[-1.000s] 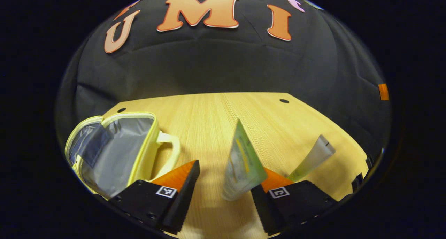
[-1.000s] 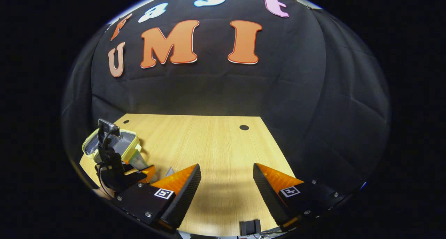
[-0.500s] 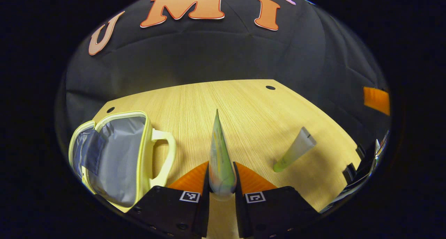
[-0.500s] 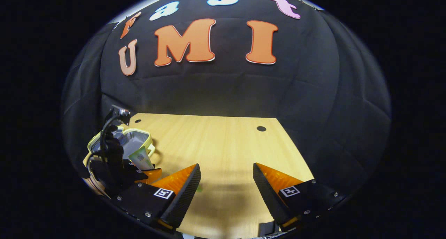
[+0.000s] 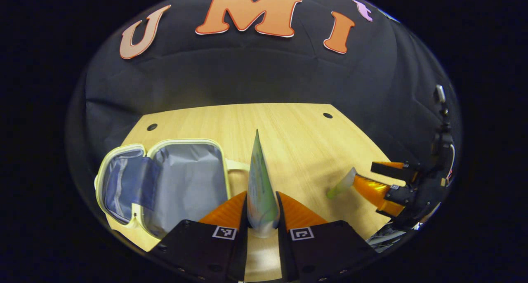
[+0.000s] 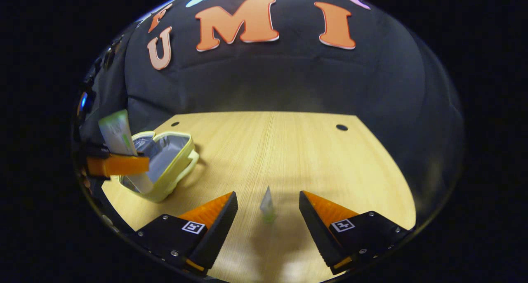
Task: First open the suitcase, pack the skin care products into it, and then close the suitcase.
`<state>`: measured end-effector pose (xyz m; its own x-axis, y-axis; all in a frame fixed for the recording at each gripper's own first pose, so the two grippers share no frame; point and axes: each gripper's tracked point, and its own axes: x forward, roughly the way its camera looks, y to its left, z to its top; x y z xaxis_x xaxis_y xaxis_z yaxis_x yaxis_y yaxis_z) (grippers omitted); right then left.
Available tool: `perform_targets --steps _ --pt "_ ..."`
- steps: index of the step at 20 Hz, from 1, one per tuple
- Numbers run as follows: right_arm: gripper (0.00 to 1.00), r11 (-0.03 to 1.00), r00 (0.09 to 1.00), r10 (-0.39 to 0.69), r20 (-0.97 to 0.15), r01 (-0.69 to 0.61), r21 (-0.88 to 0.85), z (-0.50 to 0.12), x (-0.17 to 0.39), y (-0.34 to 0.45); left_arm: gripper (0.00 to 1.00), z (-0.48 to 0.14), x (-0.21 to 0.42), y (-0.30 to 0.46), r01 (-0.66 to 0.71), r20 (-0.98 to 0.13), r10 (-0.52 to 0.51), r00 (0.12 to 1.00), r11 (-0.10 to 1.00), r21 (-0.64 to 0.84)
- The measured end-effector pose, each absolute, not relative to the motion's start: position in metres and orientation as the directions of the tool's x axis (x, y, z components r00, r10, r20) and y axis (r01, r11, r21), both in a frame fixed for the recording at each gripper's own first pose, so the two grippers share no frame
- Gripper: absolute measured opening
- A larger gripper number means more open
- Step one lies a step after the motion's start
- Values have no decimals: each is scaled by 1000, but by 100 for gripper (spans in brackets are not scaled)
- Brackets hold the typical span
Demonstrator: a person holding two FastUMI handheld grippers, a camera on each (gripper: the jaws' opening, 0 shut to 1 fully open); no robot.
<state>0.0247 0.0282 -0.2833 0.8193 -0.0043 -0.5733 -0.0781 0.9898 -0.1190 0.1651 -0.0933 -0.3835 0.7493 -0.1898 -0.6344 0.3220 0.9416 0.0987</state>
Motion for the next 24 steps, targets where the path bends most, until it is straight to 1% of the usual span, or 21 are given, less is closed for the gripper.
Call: perform_targets --steps 3,5,6,7,8,9,10,11,12,13,14,17,21,24 --pt "95 992 778 -40 -628 -45 -118 -318 30 22 32 -386 163 -68 306 -647 -158 746 944 122" --pt "91 989 757 -68 -650 -35 -145 -333 36 18 32 -391 159 -55 293 -663 -150 733 950 109" --pt "83 987 748 -84 -659 -29 -159 -340 37 17 32 -392 158 -50 289 -670 -149 727 952 103" --pt "78 986 737 -94 -669 -24 -165 -345 39 16 33 -395 158 -46 289 -675 -148 723 952 100" --pt "63 986 726 -99 -680 -21 -166 -349 37 16 33 -396 159 -43 288 -680 -145 719 952 101" --pt "57 986 714 -99 -693 -24 -166 -354 37 18 33 -397 160 -39 288 -683 -144 716 952 102" --pt "54 985 702 -105 -704 -24 -171 -358 36 16 32 -397 162 -37 289 -684 -144 715 952 103" --pt "55 984 694 -107 -712 -29 -176 -360 35 16 32 -397 162 -35 292 -685 -145 714 951 104" --pt "41 984 691 -108 -715 -30 -178 -363 36 15 32 -396 164 -34 294 -686 -146 713 950 103" --pt "34 983 685 -108 -720 -32 -178 -360 35 16 33 -397 164 -32 296 -689 -149 710 950 100" --pt "33 984 672 -109 -733 -31 -175 -361 33 16 33 -398 163 -31 300 -695 -155 702 950 91" --pt "33 994 651 -66 -756 -24 -107 -344 24 30 33 -396 158 -19 308 -725 -156 670 948 80" --pt "32 999 664 5 -748 -38 -28 -303 15 66 33 -374 153 0 340 -767 -189 613 940 40" --pt "32 998 679 56 -732 -57 23 -277 11 96 33 -356 161 21 366 -793 -188 580 929 47"
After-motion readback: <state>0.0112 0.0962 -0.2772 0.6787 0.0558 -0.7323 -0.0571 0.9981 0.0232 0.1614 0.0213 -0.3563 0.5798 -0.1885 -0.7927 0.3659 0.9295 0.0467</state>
